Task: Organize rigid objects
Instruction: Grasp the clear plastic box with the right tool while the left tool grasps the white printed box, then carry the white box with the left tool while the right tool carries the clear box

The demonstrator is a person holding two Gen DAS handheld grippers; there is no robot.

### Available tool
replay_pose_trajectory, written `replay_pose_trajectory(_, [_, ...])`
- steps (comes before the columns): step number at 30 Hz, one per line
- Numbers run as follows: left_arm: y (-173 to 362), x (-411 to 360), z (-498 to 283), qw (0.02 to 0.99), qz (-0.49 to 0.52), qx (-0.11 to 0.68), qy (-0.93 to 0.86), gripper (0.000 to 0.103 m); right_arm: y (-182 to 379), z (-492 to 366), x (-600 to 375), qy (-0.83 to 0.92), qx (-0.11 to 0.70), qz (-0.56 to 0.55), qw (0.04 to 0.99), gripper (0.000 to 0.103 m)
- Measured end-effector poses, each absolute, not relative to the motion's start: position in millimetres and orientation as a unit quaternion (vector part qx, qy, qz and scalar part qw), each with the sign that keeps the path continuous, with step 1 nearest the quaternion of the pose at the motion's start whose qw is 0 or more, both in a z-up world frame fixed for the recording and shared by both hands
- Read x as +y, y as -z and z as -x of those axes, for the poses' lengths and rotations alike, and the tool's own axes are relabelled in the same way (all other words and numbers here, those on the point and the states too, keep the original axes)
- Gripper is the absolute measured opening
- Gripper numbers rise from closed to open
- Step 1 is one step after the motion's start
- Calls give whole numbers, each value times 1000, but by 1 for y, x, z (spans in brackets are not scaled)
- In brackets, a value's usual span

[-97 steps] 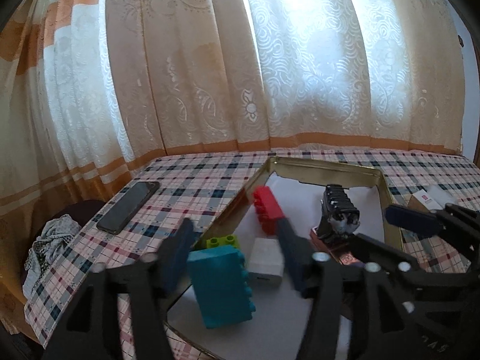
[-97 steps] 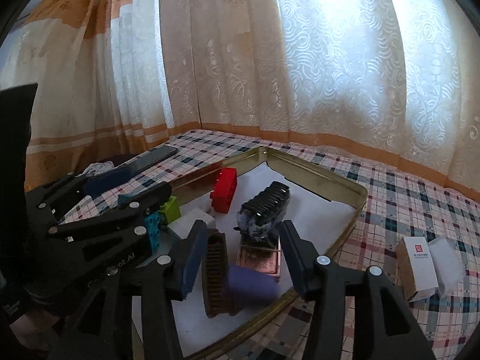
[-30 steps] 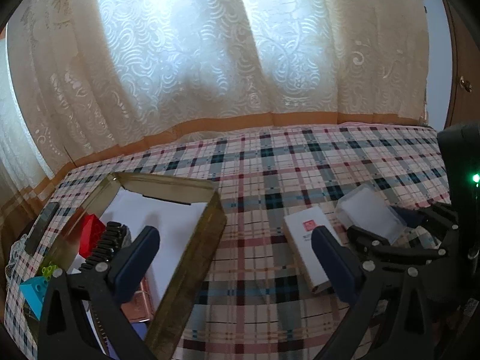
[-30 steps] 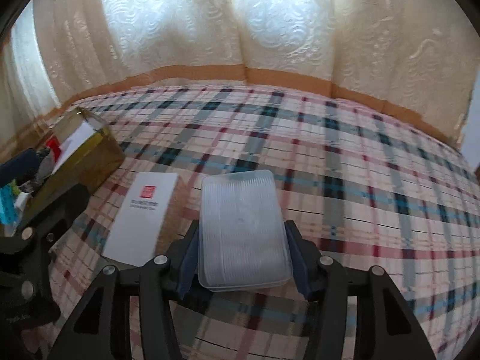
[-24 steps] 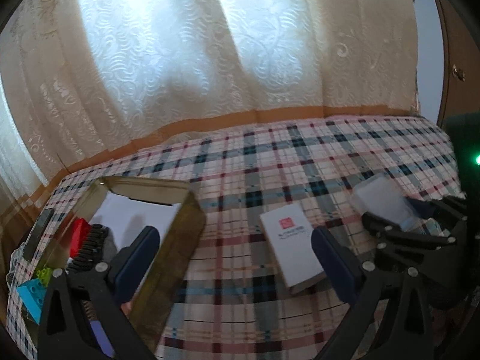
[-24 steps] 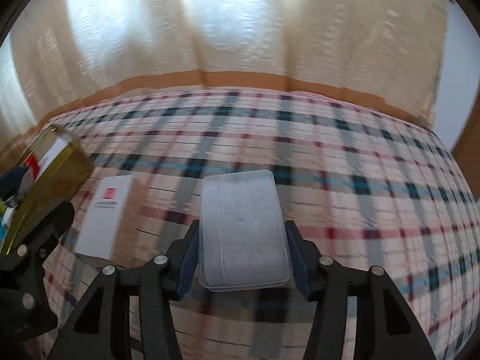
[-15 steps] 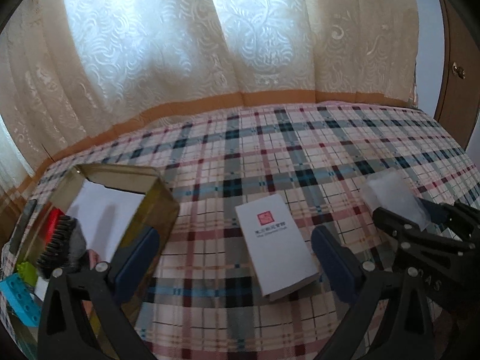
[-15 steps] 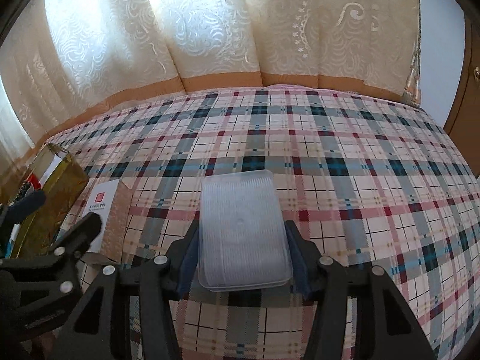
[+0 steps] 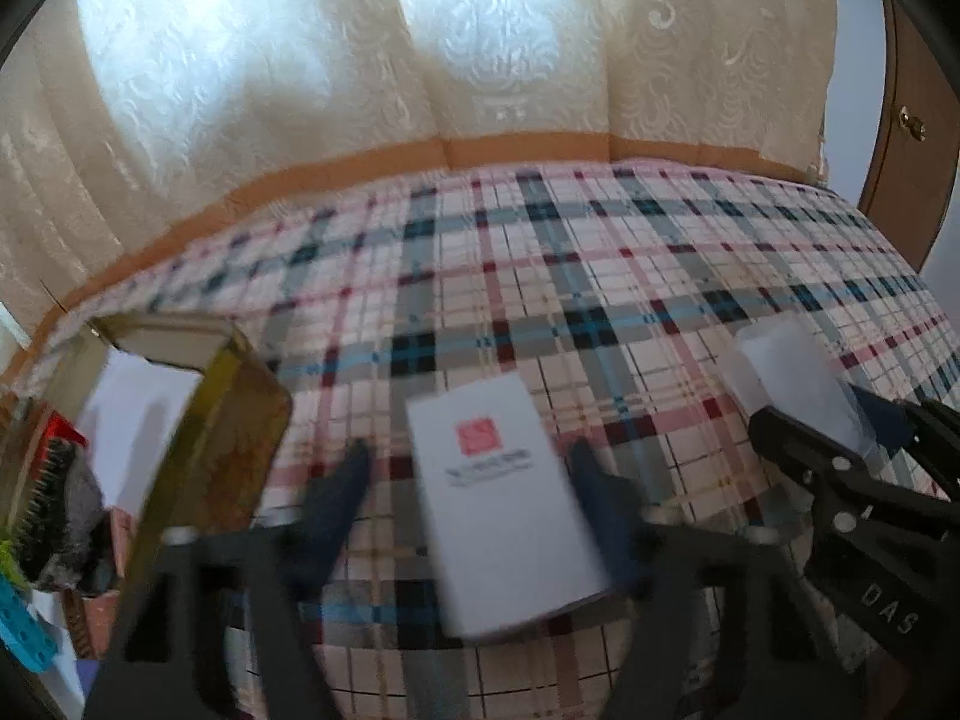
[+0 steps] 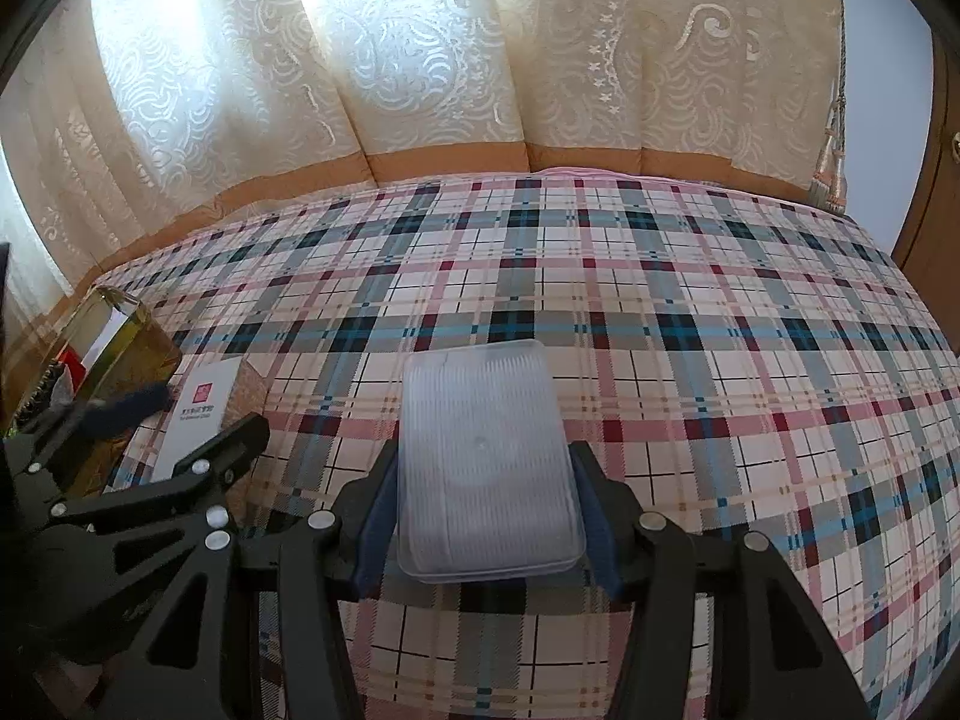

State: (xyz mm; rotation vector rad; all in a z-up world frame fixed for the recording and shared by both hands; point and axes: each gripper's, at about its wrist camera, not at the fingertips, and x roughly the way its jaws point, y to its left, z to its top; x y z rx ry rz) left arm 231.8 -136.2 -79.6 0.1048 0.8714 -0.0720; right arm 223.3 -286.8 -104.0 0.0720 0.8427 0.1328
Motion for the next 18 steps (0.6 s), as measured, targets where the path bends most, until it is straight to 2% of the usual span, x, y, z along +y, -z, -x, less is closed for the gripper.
replay_pose_trajectory(1, [79,-134,-231,905,-41,422,47,41,104,-223,-287,-66,408,-36,910,56])
replay_pose_trajectory(8, [74,-125,-207,914,-57,398,53,40,102,-218,-289,-67,402,-41,912,56])
replay_pose_trajectory(18, [63,-109,-177,932,-53,357,39,40,86,-193,-282,-84,347,-47,933,56])
